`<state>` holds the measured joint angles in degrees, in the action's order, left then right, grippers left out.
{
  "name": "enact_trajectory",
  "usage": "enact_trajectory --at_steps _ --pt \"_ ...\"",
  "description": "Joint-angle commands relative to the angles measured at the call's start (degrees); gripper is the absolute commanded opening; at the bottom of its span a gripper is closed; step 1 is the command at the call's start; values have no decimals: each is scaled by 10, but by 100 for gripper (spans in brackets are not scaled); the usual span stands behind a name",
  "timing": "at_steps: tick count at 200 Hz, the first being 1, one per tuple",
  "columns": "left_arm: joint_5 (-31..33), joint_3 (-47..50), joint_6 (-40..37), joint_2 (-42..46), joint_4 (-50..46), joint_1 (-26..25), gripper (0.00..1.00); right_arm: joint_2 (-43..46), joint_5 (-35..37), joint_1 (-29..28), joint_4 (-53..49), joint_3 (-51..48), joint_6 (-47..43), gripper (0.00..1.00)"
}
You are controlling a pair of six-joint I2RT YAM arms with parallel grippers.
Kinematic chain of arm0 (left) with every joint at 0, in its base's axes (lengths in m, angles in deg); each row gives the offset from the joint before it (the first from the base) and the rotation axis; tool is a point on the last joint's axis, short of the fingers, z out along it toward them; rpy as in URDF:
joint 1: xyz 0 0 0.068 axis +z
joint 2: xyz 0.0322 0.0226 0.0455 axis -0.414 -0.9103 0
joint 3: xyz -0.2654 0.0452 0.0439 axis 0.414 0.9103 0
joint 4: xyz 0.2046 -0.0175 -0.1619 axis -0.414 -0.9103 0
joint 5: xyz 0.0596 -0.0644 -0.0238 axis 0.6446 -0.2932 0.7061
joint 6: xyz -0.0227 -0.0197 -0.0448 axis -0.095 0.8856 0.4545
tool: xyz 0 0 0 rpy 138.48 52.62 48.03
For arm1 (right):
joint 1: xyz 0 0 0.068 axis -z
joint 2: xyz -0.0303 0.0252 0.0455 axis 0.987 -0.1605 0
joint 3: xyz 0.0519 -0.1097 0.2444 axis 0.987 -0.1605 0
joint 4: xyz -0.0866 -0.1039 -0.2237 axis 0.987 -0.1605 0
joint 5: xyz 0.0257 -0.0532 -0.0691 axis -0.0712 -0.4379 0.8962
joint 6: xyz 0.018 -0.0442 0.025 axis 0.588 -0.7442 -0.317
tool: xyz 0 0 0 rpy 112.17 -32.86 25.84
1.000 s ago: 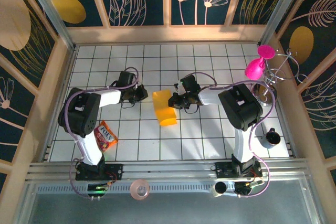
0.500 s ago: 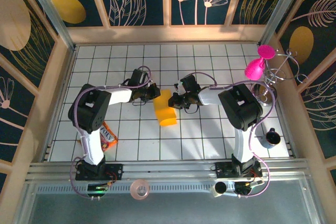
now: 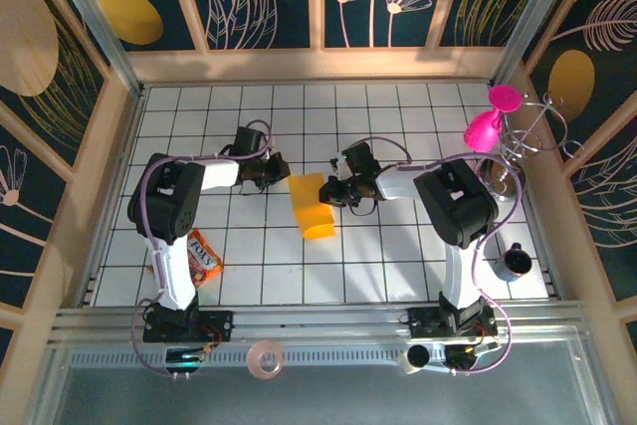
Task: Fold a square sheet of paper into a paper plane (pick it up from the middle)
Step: First fold in half a square sheet of paper at the center of the table.
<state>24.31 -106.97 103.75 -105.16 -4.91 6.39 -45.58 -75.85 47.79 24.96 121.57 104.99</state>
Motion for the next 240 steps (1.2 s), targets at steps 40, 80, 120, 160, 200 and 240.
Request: enact_trajectory --at_steps 40,80,120,160,200,240 --pt "11 -37 -19 59 -71 16 8 -81 173 2 -167 -59 -5 0" --pt "7 31 10 129 -68 -29 9 -75 163 1 -166 -52 -3 0" --pt "-20 117 76 158 -20 -102 8 -74 163 0 -164 -52 0 0" --pt "-37 157 114 153 26 -133 7 -77 163 -1 -160 -58 2 0" --pt "-35 131 79 119 -6 -133 7 -77 164 -5 -158 -61 3 0" --pt "-24 133 47 101 -43 -133 7 -79 166 -5 -156 -65 5 0"
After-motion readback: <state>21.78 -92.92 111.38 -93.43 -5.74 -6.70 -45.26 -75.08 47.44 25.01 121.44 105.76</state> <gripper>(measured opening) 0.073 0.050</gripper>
